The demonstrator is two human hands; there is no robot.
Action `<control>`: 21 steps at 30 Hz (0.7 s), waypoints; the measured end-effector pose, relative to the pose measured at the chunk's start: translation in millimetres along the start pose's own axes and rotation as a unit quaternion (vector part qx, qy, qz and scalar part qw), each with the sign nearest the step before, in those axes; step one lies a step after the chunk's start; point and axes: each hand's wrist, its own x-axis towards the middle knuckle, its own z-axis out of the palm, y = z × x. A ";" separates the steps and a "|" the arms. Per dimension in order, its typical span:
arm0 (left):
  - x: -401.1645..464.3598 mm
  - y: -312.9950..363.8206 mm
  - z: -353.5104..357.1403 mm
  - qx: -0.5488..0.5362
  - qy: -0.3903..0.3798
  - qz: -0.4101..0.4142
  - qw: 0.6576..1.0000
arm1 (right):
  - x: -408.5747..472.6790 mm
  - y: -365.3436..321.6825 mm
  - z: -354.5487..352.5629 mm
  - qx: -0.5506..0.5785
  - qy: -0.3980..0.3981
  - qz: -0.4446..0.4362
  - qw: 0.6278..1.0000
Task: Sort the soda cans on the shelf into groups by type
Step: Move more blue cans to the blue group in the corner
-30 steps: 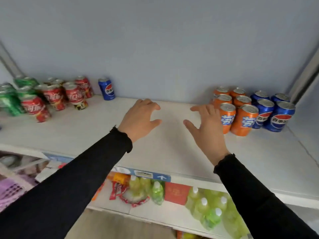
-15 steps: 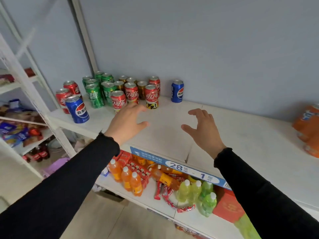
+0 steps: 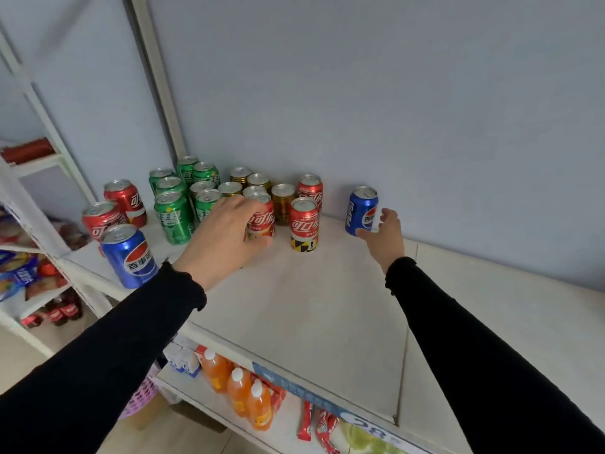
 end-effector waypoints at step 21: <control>-22.1 -143.6 -54.0 -0.041 0.037 0.001 0.998 | -67.4 -10.1 74.5 0.029 0.127 0.040 0.991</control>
